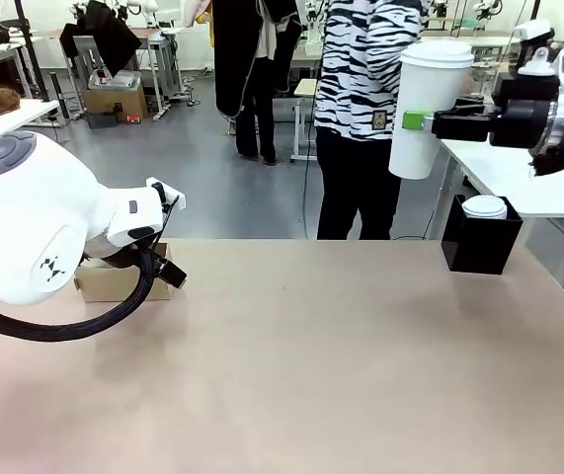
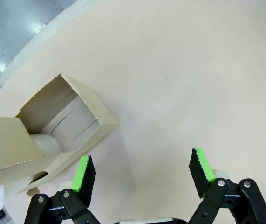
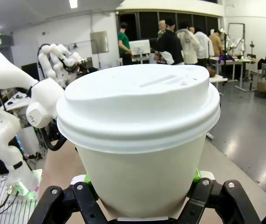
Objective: Pour a drink into a cup and package it in a carrier.
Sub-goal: Position the Cup Carrier in the center of the table.
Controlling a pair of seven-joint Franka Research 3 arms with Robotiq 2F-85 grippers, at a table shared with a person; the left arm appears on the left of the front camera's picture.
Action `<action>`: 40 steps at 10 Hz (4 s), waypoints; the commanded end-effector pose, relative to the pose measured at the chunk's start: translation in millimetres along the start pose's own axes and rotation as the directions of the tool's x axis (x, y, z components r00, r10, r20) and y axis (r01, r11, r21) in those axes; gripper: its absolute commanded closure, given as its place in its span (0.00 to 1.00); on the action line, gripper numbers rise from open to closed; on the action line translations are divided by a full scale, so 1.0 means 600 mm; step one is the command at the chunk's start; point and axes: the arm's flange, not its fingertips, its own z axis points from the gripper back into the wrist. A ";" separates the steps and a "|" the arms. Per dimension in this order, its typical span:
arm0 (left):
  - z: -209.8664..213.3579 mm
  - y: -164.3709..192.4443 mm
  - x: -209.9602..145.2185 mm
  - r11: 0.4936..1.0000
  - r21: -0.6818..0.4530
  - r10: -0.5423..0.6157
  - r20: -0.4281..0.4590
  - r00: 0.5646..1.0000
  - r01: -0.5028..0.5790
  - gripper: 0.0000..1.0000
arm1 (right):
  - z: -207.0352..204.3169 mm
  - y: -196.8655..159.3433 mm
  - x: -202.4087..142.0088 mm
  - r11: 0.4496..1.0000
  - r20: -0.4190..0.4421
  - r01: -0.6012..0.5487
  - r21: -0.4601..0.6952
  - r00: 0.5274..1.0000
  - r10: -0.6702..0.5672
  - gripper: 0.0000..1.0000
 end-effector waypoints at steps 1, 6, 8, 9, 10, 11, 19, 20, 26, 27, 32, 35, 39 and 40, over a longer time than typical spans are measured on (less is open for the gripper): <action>0.002 0.000 0.000 1.000 0.000 0.000 0.004 1.000 0.000 0.00 | -0.004 -0.003 0.007 1.000 0.008 -0.003 -0.001 1.000 0.003 0.20; 0.107 -0.002 0.064 0.996 0.022 0.094 -0.104 0.990 -0.092 0.00 | -0.004 -0.003 0.007 1.000 0.008 -0.003 -0.001 1.000 0.003 0.20; 0.176 0.001 0.100 0.991 0.027 0.131 -0.141 0.981 -0.128 0.00 | -0.004 -0.003 0.007 1.000 0.008 -0.003 -0.001 1.000 0.003 0.20; 0.205 0.015 0.119 0.984 0.050 0.176 -0.145 0.974 -0.170 0.00 | -0.004 -0.003 0.007 1.000 0.008 -0.003 -0.001 1.000 0.003 0.20; 0.224 0.040 0.139 0.977 0.039 0.213 -0.154 0.965 -0.209 0.00 | -0.004 -0.003 0.007 1.000 0.008 -0.003 -0.001 1.000 0.003 0.20; 0.233 0.074 0.156 0.966 0.055 0.260 -0.178 0.949 -0.254 0.00 | -0.004 -0.003 0.007 1.000 0.008 -0.003 -0.001 1.000 0.003 0.20; 0.125 0.222 0.198 0.871 0.195 0.490 -0.269 0.829 -0.452 0.00 | -0.004 -0.003 0.007 1.000 0.008 -0.003 -0.001 1.000 0.003 0.20; 0.119 0.230 0.196 0.852 0.197 0.522 -0.235 0.820 -0.486 0.00 | -0.004 -0.003 0.007 1.000 0.008 -0.003 -0.001 1.000 0.003 0.20; 0.104 0.232 0.195 0.851 0.171 0.525 -0.261 0.810 -0.496 0.00 | -0.004 -0.003 0.007 1.000 0.008 -0.003 -0.001 1.000 0.003 0.20; 0.100 0.234 0.199 0.840 0.184 0.542 -0.254 0.801 -0.510 0.00 | -0.004 -0.003 0.007 1.000 0.008 -0.003 -0.001 1.000 0.003 0.20; 0.084 0.249 0.191 0.802 0.259 0.597 -0.290 0.748 -0.539 1.00 | -0.004 -0.003 0.007 1.000 0.008 -0.003 -0.001 1.000 0.003 0.20; 0.082 0.250 0.192 0.799 0.270 0.600 -0.298 0.742 -0.537 0.97 | -0.004 -0.003 0.007 1.000 0.008 -0.003 -0.001 1.000 0.003 0.20; 0.065 0.268 0.194 0.783 0.265 0.621 -0.320 0.715 -0.562 1.00 | -0.004 -0.003 0.007 1.000 0.008 -0.003 -0.001 1.000 0.003 0.20; 0.056 0.275 0.188 0.797 0.242 0.599 -0.421 0.681 -0.553 1.00 | -0.004 -0.003 0.007 1.000 0.008 -0.003 -0.001 1.000 0.003 0.20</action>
